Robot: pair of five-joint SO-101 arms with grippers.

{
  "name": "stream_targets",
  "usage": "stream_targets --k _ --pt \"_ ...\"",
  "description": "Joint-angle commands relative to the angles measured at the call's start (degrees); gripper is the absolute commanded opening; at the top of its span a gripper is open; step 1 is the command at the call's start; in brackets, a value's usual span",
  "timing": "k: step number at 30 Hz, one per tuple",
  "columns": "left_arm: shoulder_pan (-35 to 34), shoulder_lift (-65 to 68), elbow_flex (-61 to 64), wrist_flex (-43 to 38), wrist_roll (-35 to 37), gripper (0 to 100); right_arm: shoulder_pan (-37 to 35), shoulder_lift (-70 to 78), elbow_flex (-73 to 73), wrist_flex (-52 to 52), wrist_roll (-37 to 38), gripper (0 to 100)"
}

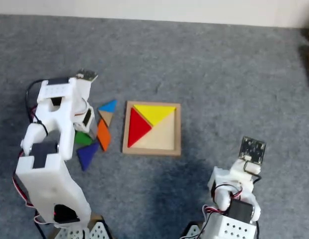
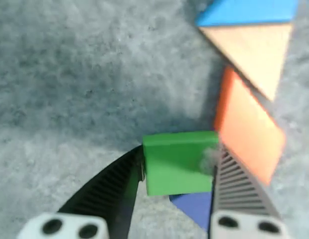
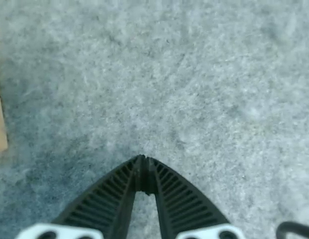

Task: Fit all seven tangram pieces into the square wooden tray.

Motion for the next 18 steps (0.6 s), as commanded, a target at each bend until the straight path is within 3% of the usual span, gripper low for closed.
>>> stream_targets --k 1,7,18 --pt "2.68 -7.52 -2.24 2.55 0.35 15 0.75 -0.4 6.64 -1.19 0.35 0.5" --pt "7.34 -13.58 -2.24 3.87 0.44 15 0.75 -0.4 6.64 -1.19 0.35 0.5" --pt "24.04 -14.2 -7.96 3.34 0.7 15 0.75 -0.4 6.64 -1.19 0.35 0.5"
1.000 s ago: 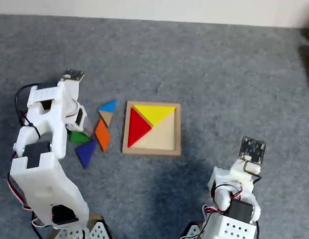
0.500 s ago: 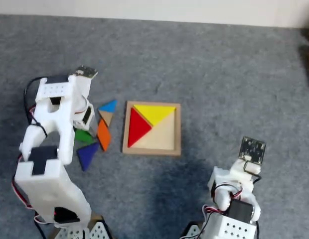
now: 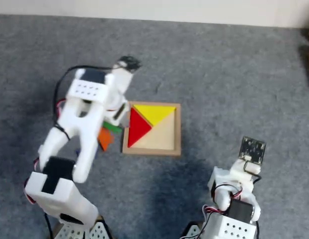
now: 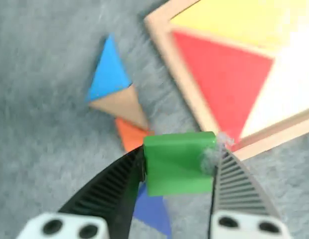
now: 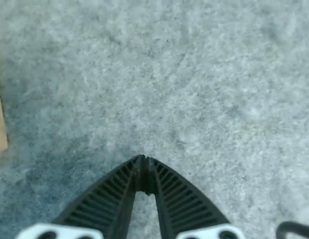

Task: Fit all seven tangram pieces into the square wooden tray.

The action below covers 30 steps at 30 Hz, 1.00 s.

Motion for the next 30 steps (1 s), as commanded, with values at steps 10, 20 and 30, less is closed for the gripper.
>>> stream_targets --k 10,20,30 --pt "15.6 6.9 -13.05 0.26 3.43 16 0.75 -0.4 6.64 -1.19 0.35 0.5" --pt "20.35 22.55 -28.53 4.92 8.53 23 0.75 -0.4 6.64 -1.19 0.35 0.5" --pt "19.3 27.56 -33.45 6.68 8.79 26 0.75 -0.4 6.64 -1.19 0.35 0.5"
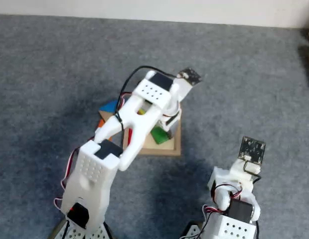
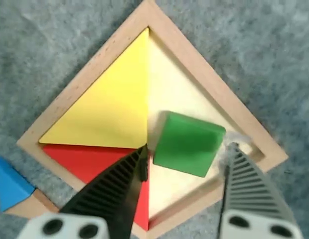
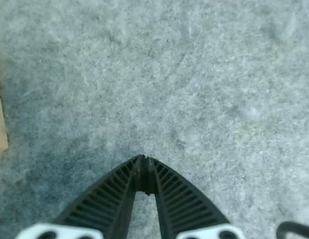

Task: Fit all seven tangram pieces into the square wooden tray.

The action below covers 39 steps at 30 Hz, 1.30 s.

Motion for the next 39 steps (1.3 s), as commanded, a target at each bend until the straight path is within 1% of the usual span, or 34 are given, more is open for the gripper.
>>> stream_targets --k 1,7,10,14,19,26,30,36,39 --pt "-0.57 -1.27 -3.03 1.58 0.26 26 0.75 -0.4 6.64 -1.19 0.35 0.5" --pt "-1.36 -2.77 -2.59 1.67 0.35 26 0.75 -0.4 6.64 -1.19 0.35 0.5" --pt "-1.8 0.66 -2.95 1.14 0.18 26 0.75 -0.4 6.64 -1.19 0.35 0.5" --pt "-4.53 4.18 -3.38 0.62 0.09 26 0.75 -0.4 6.64 -1.19 0.35 0.5" --pt "-8.04 4.62 -7.25 0.7 0.18 26 0.75 -0.4 6.64 -1.19 0.35 0.5" --pt "-8.04 4.44 -11.12 0.97 0.44 26 0.75 -0.4 6.64 -1.19 0.35 0.5" --pt "-8.57 4.35 -15.52 4.57 0.26 26 0.75 -0.4 6.64 -1.19 0.35 0.5" --pt "-11.56 3.21 -28.62 15.3 0.53 25 0.75 -0.4 6.64 -1.19 0.44 0.5" --pt "-14.29 0.13 -28.7 15.47 0.44 23 0.75 -0.4 6.64 -1.1 0.53 0.5"
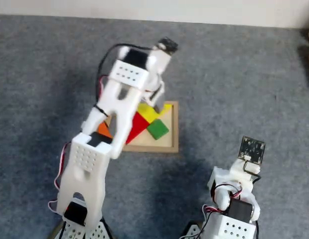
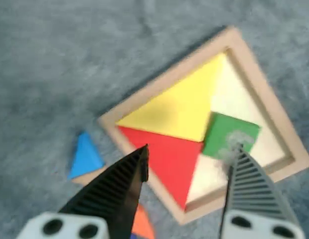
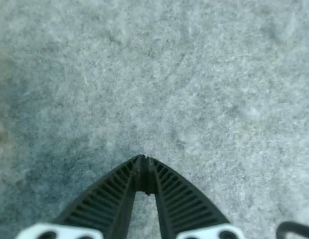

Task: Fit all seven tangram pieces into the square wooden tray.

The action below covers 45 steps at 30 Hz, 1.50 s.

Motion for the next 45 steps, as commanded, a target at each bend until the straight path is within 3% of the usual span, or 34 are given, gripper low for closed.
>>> stream_targets --k 1,7,12,18,26,38,45 --pt "-3.91 -5.76 -2.51 1.41 0.26 22 0.75 -0.4 6.64 -1.1 0.53 0.5" --pt "-10.07 -12.35 6.02 1.32 -0.18 22 0.75 -0.4 6.64 -1.1 0.53 0.5" --pt "-14.9 -12.53 7.69 0.26 -6.15 23 0.75 -0.4 6.64 -1.1 0.62 0.5" --pt "-17.71 -3.74 8.22 -6.15 -11.08 28 0.75 -0.4 6.64 -1.1 0.44 0.5" --pt "-19.82 3.74 8.22 -8.79 -13.8 25 0.75 -0.4 6.64 -1.1 0.44 0.5" --pt "-20.79 4.79 8.57 -4.31 0.97 25 0.75 -0.4 6.64 -1.1 0.62 0.5" --pt "-20.0 12.44 8.22 -4.84 7.82 25 0.75 -0.31 6.64 -1.1 0.62 0.5"
